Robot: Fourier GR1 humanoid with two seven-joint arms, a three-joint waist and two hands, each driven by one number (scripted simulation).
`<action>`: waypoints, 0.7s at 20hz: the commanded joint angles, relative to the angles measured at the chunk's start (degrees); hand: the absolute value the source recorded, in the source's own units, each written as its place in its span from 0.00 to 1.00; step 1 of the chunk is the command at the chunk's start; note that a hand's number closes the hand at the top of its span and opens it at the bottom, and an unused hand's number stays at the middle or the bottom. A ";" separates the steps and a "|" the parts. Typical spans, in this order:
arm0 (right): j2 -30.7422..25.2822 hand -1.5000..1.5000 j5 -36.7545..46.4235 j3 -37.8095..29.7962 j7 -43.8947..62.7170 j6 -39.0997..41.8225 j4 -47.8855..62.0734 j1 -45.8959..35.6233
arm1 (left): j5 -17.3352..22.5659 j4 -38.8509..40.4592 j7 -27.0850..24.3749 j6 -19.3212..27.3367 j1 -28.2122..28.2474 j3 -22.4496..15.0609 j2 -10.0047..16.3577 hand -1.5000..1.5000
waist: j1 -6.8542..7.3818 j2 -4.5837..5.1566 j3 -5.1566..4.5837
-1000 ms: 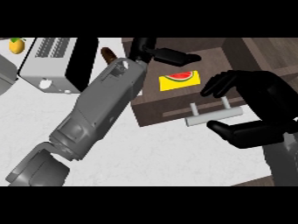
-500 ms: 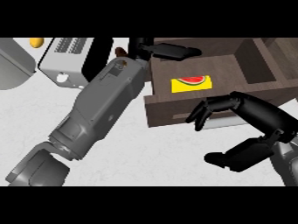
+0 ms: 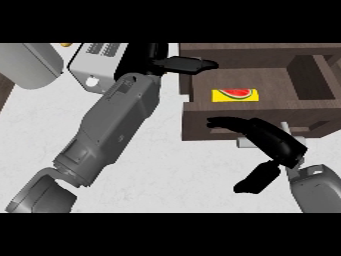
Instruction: Pick up the cup, place it into the drawer and close the drawer
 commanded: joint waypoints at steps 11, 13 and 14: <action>3.45 1.00 12.95 -2.46 -19.16 -12.22 46.95 -18.14 | 0.05 -9.42 -0.51 -7.11 11.94 -0.10 5.10 0.00 | 6.86 0.38 0.16; 5.70 1.00 11.94 -4.46 -22.45 -15.44 50.17 -20.50 | 0.61 -10.98 1.29 -6.82 12.15 0.32 6.09 0.00 | 7.43 0.32 0.21; 4.76 1.00 11.61 -5.74 -23.40 -15.60 52.22 -21.81 | 0.44 -11.87 -1.23 -8.67 15.31 -0.02 6.17 0.00 | 7.69 0.43 0.18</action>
